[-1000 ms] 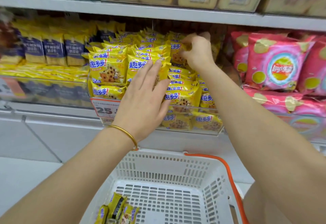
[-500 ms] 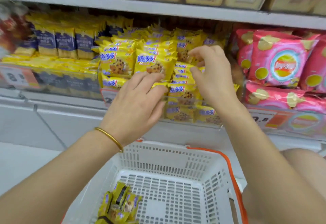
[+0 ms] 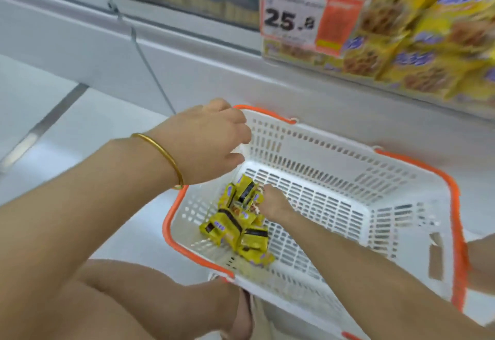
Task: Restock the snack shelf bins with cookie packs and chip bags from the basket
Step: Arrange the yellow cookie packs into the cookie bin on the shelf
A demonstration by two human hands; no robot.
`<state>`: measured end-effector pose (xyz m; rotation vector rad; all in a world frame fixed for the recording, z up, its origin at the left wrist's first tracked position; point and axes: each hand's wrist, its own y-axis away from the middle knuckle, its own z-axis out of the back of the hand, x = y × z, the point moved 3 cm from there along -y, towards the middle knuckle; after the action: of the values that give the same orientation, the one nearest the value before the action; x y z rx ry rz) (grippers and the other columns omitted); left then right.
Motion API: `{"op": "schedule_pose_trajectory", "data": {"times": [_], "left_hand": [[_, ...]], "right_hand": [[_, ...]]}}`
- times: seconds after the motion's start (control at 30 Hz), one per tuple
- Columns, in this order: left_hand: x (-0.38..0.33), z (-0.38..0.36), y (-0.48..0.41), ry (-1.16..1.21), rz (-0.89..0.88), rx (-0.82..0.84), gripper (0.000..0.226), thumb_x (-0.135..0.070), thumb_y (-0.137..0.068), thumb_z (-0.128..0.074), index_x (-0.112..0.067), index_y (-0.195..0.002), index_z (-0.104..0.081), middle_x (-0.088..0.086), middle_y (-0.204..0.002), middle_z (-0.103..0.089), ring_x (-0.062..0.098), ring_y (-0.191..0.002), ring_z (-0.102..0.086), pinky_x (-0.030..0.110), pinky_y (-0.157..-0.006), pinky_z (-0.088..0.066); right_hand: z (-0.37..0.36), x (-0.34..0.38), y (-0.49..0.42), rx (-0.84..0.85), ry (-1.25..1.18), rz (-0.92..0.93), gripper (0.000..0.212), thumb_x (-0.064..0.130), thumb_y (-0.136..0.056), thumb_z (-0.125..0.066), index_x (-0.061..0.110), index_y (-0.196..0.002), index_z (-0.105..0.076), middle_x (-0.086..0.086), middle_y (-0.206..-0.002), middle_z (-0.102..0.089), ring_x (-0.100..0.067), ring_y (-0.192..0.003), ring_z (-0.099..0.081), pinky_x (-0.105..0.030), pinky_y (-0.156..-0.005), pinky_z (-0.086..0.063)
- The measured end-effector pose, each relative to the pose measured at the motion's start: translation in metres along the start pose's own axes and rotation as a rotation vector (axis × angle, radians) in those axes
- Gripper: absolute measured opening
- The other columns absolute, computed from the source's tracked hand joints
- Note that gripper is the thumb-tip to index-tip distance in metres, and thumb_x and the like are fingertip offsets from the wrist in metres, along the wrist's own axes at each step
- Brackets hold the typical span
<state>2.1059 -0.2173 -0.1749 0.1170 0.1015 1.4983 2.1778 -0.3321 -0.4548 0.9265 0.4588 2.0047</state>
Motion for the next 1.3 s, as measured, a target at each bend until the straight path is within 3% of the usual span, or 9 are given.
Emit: {"op": "schedule_pose_trajectory", "data": {"times": [0.2,0.33,0.43,0.6,0.73,0.87,1.1,1.2,1.3], "left_hand": [[0.015,-0.016,0.003,-0.003,0.065,0.151,0.085,-0.053,-0.065,0.001,-0.023,-0.121,-0.056,0.0,-0.129,-0.05,0.024,-0.122,-0.039,0.042,-0.097,-0.041],[0.021,-0.028,-0.001,-0.047,0.089,0.313,0.068,-0.046,-0.073,-0.01,-0.029,-0.13,-0.045,-0.007,-0.137,-0.039,0.017,-0.129,-0.029,0.035,-0.104,-0.035],[0.021,-0.027,-0.012,-0.054,0.092,0.34,0.054,-0.045,-0.088,-0.014,-0.028,-0.129,-0.045,-0.005,-0.137,-0.04,0.018,-0.128,-0.031,0.036,-0.104,-0.035],[0.003,-0.02,-0.03,0.058,0.089,0.376,0.039,-0.039,-0.097,-0.039,-0.028,-0.134,-0.041,-0.006,-0.139,-0.04,0.017,-0.128,-0.034,0.036,-0.103,-0.036],[-0.019,-0.007,-0.048,0.117,0.084,0.304,0.044,-0.037,-0.096,-0.044,-0.022,-0.137,-0.038,-0.001,-0.139,-0.044,0.017,-0.126,-0.042,0.029,-0.101,-0.034],[-0.051,0.005,-0.068,0.258,0.094,0.265,0.052,-0.041,-0.093,-0.05,-0.016,-0.138,-0.039,0.004,-0.136,-0.049,0.019,-0.116,-0.051,0.025,-0.091,-0.035],[-0.093,0.069,-0.096,0.676,0.067,-0.122,0.009,-0.02,-0.09,-0.059,-0.014,-0.091,-0.054,-0.003,-0.076,-0.053,0.019,-0.072,-0.057,0.035,-0.07,-0.052],[-0.105,0.096,-0.102,0.976,0.043,-0.326,0.011,-0.013,-0.09,-0.06,-0.01,-0.099,-0.056,0.013,-0.087,-0.063,0.018,-0.066,-0.061,0.037,-0.062,-0.056],[-0.108,0.117,-0.106,1.004,0.012,-0.597,0.023,-0.017,-0.091,-0.06,-0.015,-0.113,-0.052,0.006,-0.107,-0.058,0.018,-0.091,-0.061,0.031,-0.07,-0.054]], "right_hand": [[-0.041,-0.031,-0.038,0.143,0.071,-0.06,0.072,0.024,-0.09,-0.06,0.009,-0.147,-0.019,-0.013,-0.144,-0.038,-0.035,-0.128,-0.041,-0.044,-0.106,-0.035],[-0.043,-0.027,-0.045,0.085,0.071,-0.082,0.028,0.034,-0.089,-0.061,0.008,-0.093,-0.051,-0.009,-0.094,-0.052,-0.023,-0.085,-0.056,-0.026,-0.064,-0.041],[-0.039,-0.032,-0.043,0.064,-0.039,-0.127,0.042,0.026,-0.086,-0.067,0.015,-0.062,-0.034,-0.006,-0.07,-0.033,-0.011,-0.051,-0.039,-0.025,-0.044,-0.032],[0.025,-0.029,-0.007,-0.042,-0.233,0.015,0.03,0.023,-0.082,-0.072,0.011,-0.072,-0.046,-0.006,-0.075,-0.046,-0.013,-0.058,-0.043,-0.024,-0.051,-0.032],[0.105,-0.008,0.053,0.019,-0.535,0.19,0.031,0.009,-0.079,-0.074,0.006,-0.099,-0.051,-0.017,-0.096,-0.057,-0.031,-0.082,-0.061,-0.04,-0.071,-0.054],[0.174,0.01,0.121,-0.059,-0.611,0.33,0.05,0.001,-0.07,-0.079,0.02,-0.105,-0.048,-0.007,-0.093,-0.054,-0.013,-0.068,-0.06,-0.024,-0.062,-0.053],[0.252,-0.003,0.221,-0.405,-0.944,0.433,0.042,-0.001,-0.076,-0.071,0.015,-0.106,-0.046,-0.009,-0.084,-0.062,-0.012,-0.066,-0.061,-0.019,-0.057,-0.048],[0.284,-0.005,0.249,-0.608,-0.885,0.524,0.036,0.0,-0.072,-0.073,0.019,-0.094,-0.051,-0.004,-0.081,-0.065,-0.009,-0.065,-0.063,-0.021,-0.06,-0.053],[0.331,-0.003,0.268,-0.899,-0.725,0.542,0.034,0.007,-0.073,-0.076,0.023,-0.095,-0.055,-0.007,-0.088,-0.068,-0.019,-0.077,-0.067,-0.034,-0.071,-0.055]]}}
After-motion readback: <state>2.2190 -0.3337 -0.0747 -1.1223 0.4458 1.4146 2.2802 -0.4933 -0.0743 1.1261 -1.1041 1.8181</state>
